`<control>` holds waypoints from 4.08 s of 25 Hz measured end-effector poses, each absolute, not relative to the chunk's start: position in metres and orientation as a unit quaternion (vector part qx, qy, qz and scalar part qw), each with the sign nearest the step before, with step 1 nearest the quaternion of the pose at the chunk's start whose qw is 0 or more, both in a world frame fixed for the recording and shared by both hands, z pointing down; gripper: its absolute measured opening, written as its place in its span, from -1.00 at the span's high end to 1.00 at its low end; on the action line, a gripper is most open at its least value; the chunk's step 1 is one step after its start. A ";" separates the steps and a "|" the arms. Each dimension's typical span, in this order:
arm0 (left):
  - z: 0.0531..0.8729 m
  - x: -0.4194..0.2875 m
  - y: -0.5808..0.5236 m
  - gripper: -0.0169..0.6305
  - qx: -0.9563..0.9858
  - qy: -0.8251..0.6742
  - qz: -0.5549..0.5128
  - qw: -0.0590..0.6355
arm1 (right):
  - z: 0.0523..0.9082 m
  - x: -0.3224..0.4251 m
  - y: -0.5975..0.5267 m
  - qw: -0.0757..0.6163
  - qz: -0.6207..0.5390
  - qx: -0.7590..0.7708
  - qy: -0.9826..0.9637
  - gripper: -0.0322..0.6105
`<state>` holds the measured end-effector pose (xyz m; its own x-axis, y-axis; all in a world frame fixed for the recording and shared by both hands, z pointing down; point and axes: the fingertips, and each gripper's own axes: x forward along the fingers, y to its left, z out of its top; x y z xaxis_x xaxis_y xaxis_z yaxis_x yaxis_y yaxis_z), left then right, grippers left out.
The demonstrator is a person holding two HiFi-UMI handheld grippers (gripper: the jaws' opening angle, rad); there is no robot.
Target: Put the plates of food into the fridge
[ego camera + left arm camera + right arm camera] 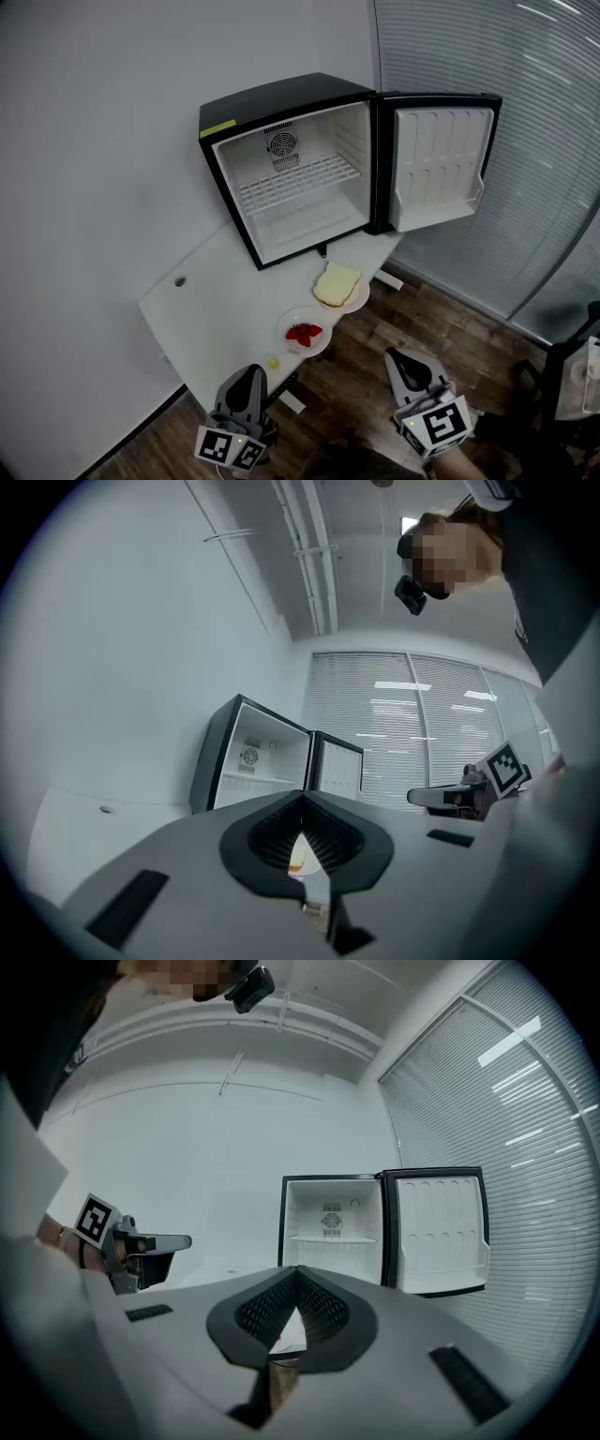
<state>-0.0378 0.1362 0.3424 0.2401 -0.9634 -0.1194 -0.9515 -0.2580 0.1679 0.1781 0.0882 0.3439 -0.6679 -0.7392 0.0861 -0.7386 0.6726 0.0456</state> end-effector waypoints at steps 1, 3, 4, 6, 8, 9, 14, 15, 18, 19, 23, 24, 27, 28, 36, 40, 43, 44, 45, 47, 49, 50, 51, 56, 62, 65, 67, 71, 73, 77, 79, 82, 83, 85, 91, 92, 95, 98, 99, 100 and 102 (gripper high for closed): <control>0.343 -0.038 0.137 0.93 0.786 -0.609 -0.099 0.031 | 0.345 0.179 0.088 0.049 -0.007 0.410 -0.911 0.89; 0.345 -0.039 0.137 0.93 0.785 -0.610 -0.100 0.032 | 0.347 0.180 0.088 0.056 -0.012 0.414 -0.908 0.89; 0.345 -0.039 0.138 0.93 0.785 -0.611 -0.100 0.032 | 0.348 0.179 0.089 0.061 -0.014 0.410 -0.910 0.89; 0.346 -0.039 0.139 0.92 0.783 -0.613 -0.099 0.031 | 0.350 0.177 0.092 0.071 -0.014 0.401 -0.913 0.89; 0.345 -0.040 0.141 0.93 0.780 -0.617 -0.099 0.030 | 0.351 0.178 0.091 0.076 -0.012 0.404 -0.912 0.89; 0.345 -0.042 0.142 0.93 0.778 -0.620 -0.098 0.030 | 0.352 0.178 0.091 0.078 -0.011 0.405 -0.911 0.89; 0.350 -0.047 0.155 0.92 0.765 -0.636 -0.094 0.032 | 0.357 0.175 0.094 0.073 -0.017 0.391 -0.917 0.89; 0.352 -0.049 0.159 0.93 0.762 -0.640 -0.093 0.034 | 0.358 0.175 0.095 0.069 -0.018 0.390 -0.918 0.89; 0.357 -0.051 0.167 0.92 0.753 -0.650 -0.094 0.037 | 0.361 0.177 0.098 0.064 -0.019 0.390 -0.919 0.89; 0.358 -0.051 0.169 0.93 0.751 -0.653 -0.094 0.038 | 0.362 0.178 0.099 0.061 -0.020 0.389 -0.919 0.89; 0.358 -0.051 0.174 0.92 0.747 -0.657 -0.090 0.033 | 0.366 0.183 0.103 0.069 -0.009 0.387 -0.919 0.89; 0.358 -0.051 0.174 0.92 0.747 -0.658 -0.089 0.032 | 0.366 0.182 0.102 0.058 -0.010 0.386 -0.921 0.89; 0.360 -0.052 0.172 0.92 0.747 -0.658 -0.089 0.036 | 0.368 0.180 0.099 0.044 -0.012 0.386 -0.921 0.89; 0.361 -0.052 0.171 0.92 0.747 -0.658 -0.090 0.038 | 0.370 0.178 0.099 0.046 -0.009 0.386 -0.921 0.89; 0.372 -0.070 0.149 0.92 0.753 -0.650 -0.092 0.046 | 0.389 0.142 0.092 0.072 0.006 0.369 -0.927 0.89; 0.378 -0.085 0.135 0.92 0.757 -0.645 -0.091 0.049 | 0.404 0.110 0.087 0.064 0.021 0.353 -0.933 0.88; 0.382 -0.093 0.123 0.92 0.760 -0.641 -0.089 0.050 | 0.418 0.087 0.086 0.073 0.033 0.339 -0.937 0.88; 0.384 -0.096 0.119 0.92 0.761 -0.640 -0.090 0.050 | 0.421 0.079 0.085 0.078 0.034 0.333 -0.939 0.88; 0.385 -0.098 0.115 0.92 0.762 -0.639 -0.090 0.049 | 0.425 0.070 0.084 0.083 0.034 0.326 -0.941 0.88; 0.390 -0.102 0.108 0.92 0.764 -0.637 -0.089 0.050 | 0.432 0.054 0.084 0.091 0.035 0.311 -0.945 0.88; 0.397 -0.106 0.103 0.92 0.765 -0.636 -0.088 0.053 | 0.442 0.038 0.085 0.095 0.047 0.300 -0.948 0.88; 0.401 -0.108 0.101 0.92 0.765 -0.636 -0.089 0.056 | 0.447 0.030 0.086 0.097 0.055 0.293 -0.950 0.88; 0.405 -0.111 0.100 0.92 0.764 -0.637 -0.089 0.060 | 0.454 0.022 0.087 0.101 0.065 0.286 -0.951 0.88; 0.419 -0.127 0.097 0.92 0.756 -0.645 -0.089 0.071 | 0.485 -0.014 0.095 0.130 0.107 0.246 -0.955 0.54; 0.433 -0.141 0.097 0.92 0.751 -0.648 -0.103 0.075 | 0.524 -0.046 0.096 0.169 0.129 0.230 -0.950 0.26; 0.441 -0.147 0.099 0.92 0.746 -0.653 -0.103 0.078 | 0.537 -0.058 0.091 0.181 0.133 0.234 -0.946 0.22; 0.445 -0.149 0.102 0.92 0.743 -0.656 -0.104 0.079 | 0.543 -0.063 0.089 0.190 0.132 0.236 -0.944 0.22; 0.453 -0.149 0.108 0.92 0.739 -0.660 -0.104 0.082 | 0.559 -0.068 0.084 0.203 0.123 0.243 -0.941 0.22; 0.456 -0.148 0.111 0.92 0.738 -0.662 -0.104 0.083 | 0.563 -0.073 0.085 0.208 0.121 0.237 -0.941 0.22; 0.464 -0.148 0.117 0.92 0.735 -0.665 -0.104 0.086 | 0.567 -0.078 0.087 0.215 0.123 0.235 -0.940 0.22; 0.468 -0.148 0.120 0.92 0.733 -0.667 -0.104 0.088 | 0.567 -0.078 0.085 0.211 0.123 0.246 -0.938 0.22; 0.474 -0.148 0.125 0.92 0.730 -0.670 -0.104 0.091 | 0.569 -0.079 0.080 0.211 0.124 0.258 -0.935 0.22; 0.476 -0.148 0.126 0.92 0.729 -0.671 -0.104 0.091 | 0.570 -0.079 0.079 0.214 0.123 0.260 -0.934 0.22; 0.479 -0.148 0.129 0.93 0.727 -0.672 -0.103 0.092 | 0.573 -0.080 0.079 0.218 0.118 0.260 -0.933 0.22; 0.481 -0.144 0.132 0.92 0.726 -0.674 -0.105 0.086 | 0.579 -0.081 0.080 0.228 0.100 0.256 -0.934 0.23; 0.479 -0.144 0.132 0.93 0.725 -0.675 -0.109 0.083 | 0.580 -0.081 0.081 0.229 0.098 0.256 -0.934 0.23; 0.480 -0.147 0.134 0.93 0.720 -0.680 -0.107 0.084 | 0.580 -0.081 0.082 0.229 0.090 0.254 -0.935 0.23; 0.481 -0.149 0.134 0.92 0.719 -0.681 -0.110 0.087 | 0.580 -0.081 0.080 0.230 0.080 0.257 -0.935 0.25; 0.478 -0.149 0.134 0.92 0.719 -0.680 -0.117 0.085 | 0.580 -0.081 0.079 0.230 0.077 0.258 -0.935 0.33; 0.477 -0.149 0.134 0.92 0.719 -0.679 -0.120 0.084 | 0.580 -0.081 0.078 0.231 0.075 0.259 -0.935 0.37; 0.480 -0.150 0.135 0.92 0.718 -0.680 -0.116 0.089 | 0.581 -0.081 0.079 0.233 0.073 0.258 -0.935 0.40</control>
<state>-0.1496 0.1353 0.4802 0.0470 -0.9978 -0.0457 -0.9567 -0.0581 0.2852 -0.0809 0.0786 0.5811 -0.7589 -0.4475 0.4731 -0.5158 0.8565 -0.0173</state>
